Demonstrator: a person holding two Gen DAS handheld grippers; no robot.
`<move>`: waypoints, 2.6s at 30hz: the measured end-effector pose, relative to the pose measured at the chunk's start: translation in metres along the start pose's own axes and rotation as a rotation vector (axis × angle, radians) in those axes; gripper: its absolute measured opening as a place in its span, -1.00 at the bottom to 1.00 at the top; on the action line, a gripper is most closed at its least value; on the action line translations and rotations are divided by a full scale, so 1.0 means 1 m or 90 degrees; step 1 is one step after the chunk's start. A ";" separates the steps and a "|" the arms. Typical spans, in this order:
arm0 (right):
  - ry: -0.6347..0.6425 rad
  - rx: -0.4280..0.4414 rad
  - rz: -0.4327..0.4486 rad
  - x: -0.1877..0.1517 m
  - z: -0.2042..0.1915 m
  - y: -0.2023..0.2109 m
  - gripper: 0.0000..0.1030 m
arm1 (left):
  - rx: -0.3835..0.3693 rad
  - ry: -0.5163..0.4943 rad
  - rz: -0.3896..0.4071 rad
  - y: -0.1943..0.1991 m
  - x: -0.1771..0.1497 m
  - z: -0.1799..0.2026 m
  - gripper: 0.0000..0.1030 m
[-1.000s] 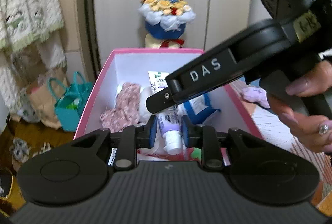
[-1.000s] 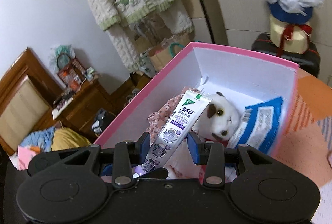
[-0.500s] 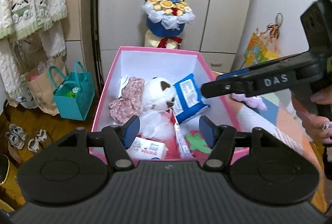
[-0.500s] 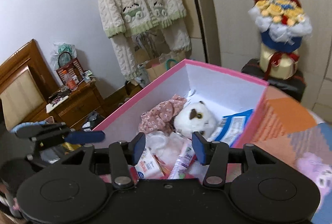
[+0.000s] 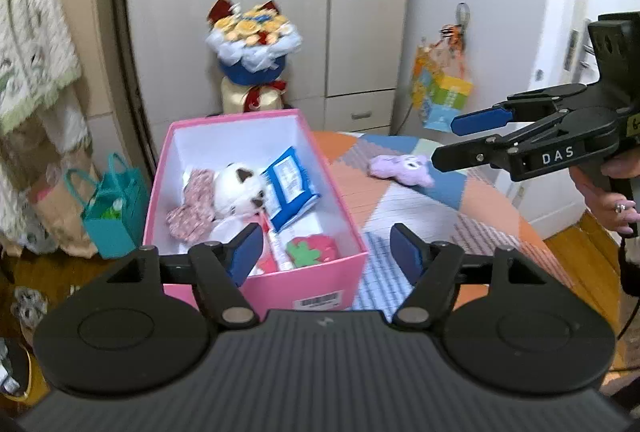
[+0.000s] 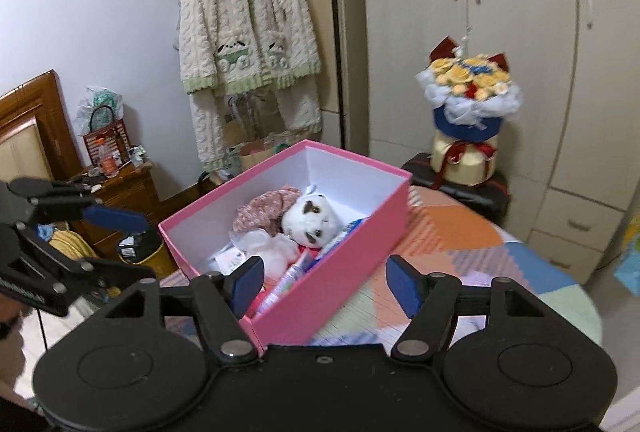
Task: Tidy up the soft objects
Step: 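Withdraw the left tool from the box toward the lilac plush, then grasp the lilac plush's head with the left tool and lift it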
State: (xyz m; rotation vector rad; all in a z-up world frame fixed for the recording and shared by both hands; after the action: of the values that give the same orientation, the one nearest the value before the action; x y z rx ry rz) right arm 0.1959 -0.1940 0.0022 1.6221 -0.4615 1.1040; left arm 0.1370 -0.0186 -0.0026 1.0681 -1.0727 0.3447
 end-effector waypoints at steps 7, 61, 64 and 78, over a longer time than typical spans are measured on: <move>0.026 -0.030 0.041 -0.023 0.020 0.045 0.64 | -0.044 -0.059 0.006 0.000 0.012 0.049 0.60; -0.007 0.062 -0.065 -0.107 0.196 -0.172 0.76 | -0.072 0.272 -0.091 -0.350 0.023 0.074 -0.32; -0.005 0.027 -0.060 -0.112 0.195 -0.173 0.67 | -0.070 0.276 -0.080 -0.351 0.019 0.073 -0.33; -0.051 -0.057 -0.041 -0.119 0.183 -0.153 0.38 | -0.099 0.232 -0.071 -0.332 0.017 0.084 -0.38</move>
State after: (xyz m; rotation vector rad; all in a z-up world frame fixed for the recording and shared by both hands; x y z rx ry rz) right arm 0.3303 -0.3325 -0.1811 1.5954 -0.5013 0.9607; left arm 0.3280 -0.2547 -0.1613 0.8814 -0.6992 0.3453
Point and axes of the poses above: each gripper's, at about its wrist camera, not at the fingertips, and y roughly against the way its jaws point, z to its right, x to its top, the point moved 9 cm from there along -y, roughly the way its jaws point, and after that the axes turned 4 degrees about -x, right-handed, at the moved point
